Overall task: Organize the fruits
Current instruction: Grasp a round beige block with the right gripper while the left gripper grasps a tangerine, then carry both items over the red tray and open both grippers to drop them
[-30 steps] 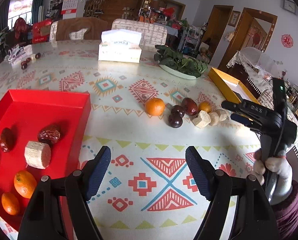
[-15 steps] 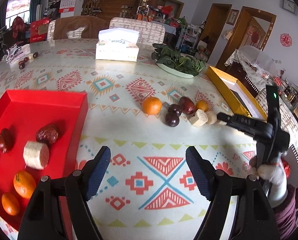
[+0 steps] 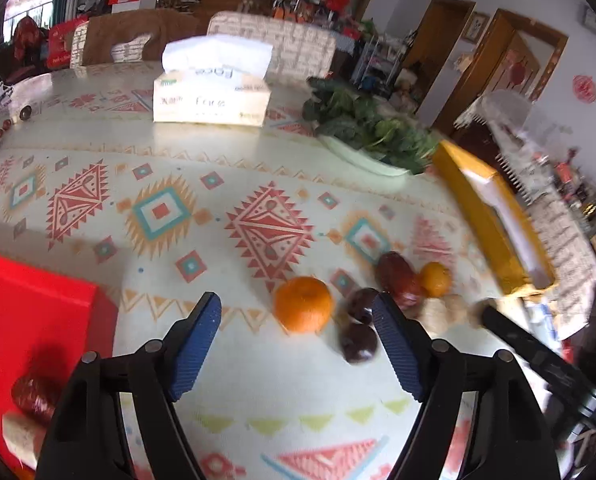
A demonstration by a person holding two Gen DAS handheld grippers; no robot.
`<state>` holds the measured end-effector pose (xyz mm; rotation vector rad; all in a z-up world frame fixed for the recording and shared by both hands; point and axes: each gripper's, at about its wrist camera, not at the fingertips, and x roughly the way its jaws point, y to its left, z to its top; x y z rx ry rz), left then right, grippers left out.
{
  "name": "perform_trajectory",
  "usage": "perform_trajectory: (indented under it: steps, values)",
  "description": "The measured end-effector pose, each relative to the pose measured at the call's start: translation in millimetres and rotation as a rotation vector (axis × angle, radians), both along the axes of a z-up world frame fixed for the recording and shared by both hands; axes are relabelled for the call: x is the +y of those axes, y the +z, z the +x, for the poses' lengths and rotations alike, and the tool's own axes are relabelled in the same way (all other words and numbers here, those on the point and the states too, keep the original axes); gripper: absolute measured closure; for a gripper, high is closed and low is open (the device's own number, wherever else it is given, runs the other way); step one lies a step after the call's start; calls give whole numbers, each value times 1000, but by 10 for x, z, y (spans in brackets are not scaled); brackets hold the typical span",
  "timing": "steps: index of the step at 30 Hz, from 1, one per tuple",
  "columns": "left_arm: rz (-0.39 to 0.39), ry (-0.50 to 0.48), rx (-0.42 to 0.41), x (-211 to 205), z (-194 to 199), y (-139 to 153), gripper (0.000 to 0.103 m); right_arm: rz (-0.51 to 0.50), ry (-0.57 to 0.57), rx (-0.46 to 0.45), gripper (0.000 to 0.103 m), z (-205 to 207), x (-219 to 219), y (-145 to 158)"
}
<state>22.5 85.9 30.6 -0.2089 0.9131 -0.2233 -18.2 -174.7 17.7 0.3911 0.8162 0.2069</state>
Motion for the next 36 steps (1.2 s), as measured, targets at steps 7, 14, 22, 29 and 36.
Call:
perform_trajectory:
  steps: [7, 14, 22, 29, 36]
  values:
    - [45, -30, 29, -120, 117, -168, 60, 2, 16, -16, 67, -10, 31, 34]
    - [57, -56, -29, -194, -37, -28, 69, 67, 9, 0, 67, 7, -59, -3]
    - [-89, -27, -52, 119, -447, 177, 69, 163, -8, 8, 67, 9, -205, -49]
    - [-201, 90, -108, 730, -951, 366, 69, 177, -29, -8, 67, -19, -257, -26]
    - [-174, 291, -165, 1530, -1438, 412, 68, 146, 11, -25, 67, -167, -39, 134]
